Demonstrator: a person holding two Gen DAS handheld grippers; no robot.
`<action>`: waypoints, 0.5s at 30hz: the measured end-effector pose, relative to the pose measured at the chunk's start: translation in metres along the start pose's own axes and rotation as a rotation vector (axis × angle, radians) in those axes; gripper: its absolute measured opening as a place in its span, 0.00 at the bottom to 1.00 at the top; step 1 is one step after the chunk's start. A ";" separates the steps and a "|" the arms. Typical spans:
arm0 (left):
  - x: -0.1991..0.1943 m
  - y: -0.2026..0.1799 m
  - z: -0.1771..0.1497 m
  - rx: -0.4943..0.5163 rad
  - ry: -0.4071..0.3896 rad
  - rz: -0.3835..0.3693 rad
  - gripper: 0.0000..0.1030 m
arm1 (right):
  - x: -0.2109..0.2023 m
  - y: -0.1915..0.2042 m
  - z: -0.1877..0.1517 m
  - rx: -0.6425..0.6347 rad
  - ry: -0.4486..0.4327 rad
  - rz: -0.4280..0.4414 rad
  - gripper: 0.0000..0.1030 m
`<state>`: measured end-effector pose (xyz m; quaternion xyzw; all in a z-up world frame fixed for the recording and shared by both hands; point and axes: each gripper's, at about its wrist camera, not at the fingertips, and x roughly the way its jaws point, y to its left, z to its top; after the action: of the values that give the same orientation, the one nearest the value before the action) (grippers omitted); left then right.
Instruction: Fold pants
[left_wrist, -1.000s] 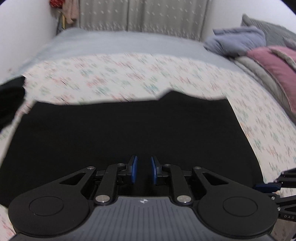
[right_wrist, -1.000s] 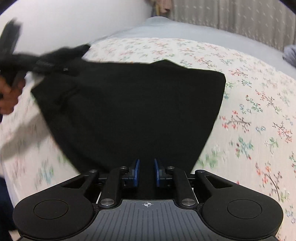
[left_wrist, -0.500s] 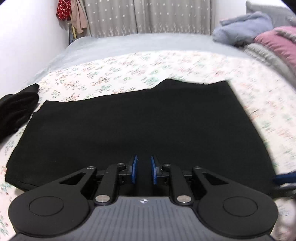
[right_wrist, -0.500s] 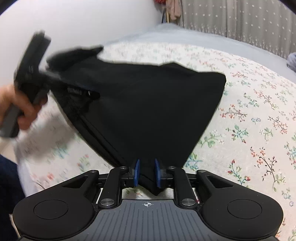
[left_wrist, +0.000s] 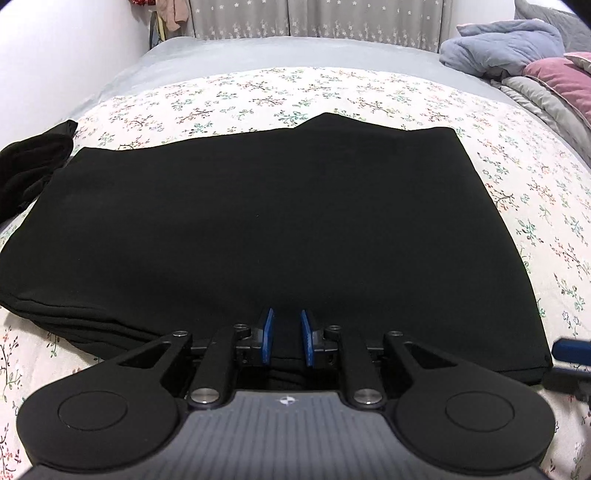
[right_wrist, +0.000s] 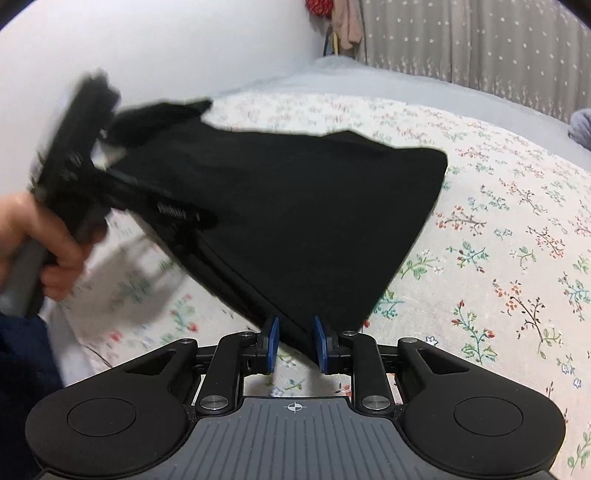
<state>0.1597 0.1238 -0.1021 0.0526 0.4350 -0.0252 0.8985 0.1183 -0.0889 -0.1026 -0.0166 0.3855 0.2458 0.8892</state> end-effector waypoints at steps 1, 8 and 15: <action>0.000 -0.002 0.000 0.003 0.001 0.003 0.37 | -0.003 -0.004 0.001 0.020 -0.016 0.001 0.22; 0.004 -0.008 0.003 -0.005 0.011 0.005 0.37 | 0.031 -0.046 0.037 0.114 -0.044 0.023 0.22; 0.008 0.004 0.002 -0.026 0.013 -0.038 0.38 | 0.123 -0.132 0.108 0.201 -0.028 0.045 0.13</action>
<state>0.1666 0.1271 -0.1064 0.0327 0.4419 -0.0360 0.8957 0.3226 -0.1290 -0.1332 0.0845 0.3959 0.2260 0.8860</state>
